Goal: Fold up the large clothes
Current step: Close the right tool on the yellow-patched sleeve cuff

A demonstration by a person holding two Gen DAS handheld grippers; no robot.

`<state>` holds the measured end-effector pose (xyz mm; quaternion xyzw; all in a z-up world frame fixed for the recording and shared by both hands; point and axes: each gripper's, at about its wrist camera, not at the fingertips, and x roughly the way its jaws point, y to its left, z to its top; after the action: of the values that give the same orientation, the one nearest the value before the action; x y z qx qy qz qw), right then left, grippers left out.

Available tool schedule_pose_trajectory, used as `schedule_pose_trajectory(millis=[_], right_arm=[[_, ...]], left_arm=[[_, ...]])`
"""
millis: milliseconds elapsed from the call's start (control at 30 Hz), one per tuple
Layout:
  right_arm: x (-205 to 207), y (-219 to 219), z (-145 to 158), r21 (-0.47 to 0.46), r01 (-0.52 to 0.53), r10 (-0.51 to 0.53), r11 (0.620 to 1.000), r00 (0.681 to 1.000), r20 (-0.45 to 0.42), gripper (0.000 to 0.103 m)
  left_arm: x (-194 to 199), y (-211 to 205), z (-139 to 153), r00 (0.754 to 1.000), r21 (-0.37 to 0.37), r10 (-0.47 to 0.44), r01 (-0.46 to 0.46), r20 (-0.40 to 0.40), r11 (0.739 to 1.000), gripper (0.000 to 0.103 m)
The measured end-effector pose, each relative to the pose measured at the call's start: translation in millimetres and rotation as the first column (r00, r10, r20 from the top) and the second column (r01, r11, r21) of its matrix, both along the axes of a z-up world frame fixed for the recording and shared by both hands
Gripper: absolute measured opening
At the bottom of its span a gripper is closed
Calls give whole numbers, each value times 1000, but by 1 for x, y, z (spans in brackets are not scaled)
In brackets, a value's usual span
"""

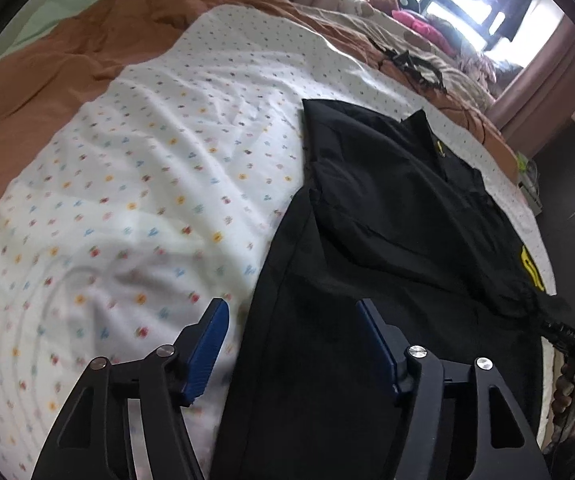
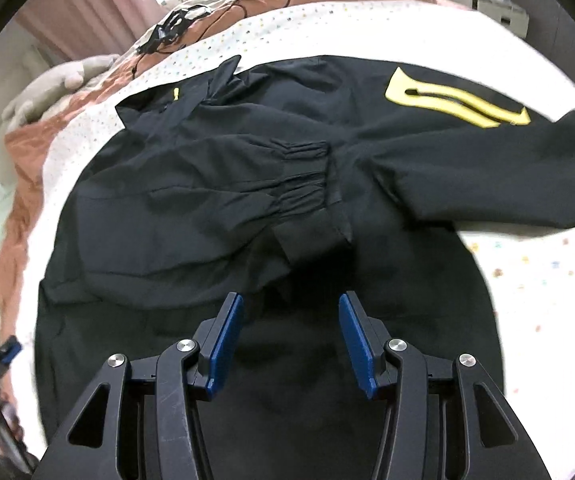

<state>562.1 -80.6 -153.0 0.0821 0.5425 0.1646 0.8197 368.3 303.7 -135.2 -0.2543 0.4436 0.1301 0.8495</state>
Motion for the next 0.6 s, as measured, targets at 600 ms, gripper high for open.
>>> schedule_pose_trajectory(millis=[600], right_arm=[[55,-14,-32,84,106,-110,991,993,39,14]], left_arm=[[88,9,-48,988,178,14,13,-153,984,33]])
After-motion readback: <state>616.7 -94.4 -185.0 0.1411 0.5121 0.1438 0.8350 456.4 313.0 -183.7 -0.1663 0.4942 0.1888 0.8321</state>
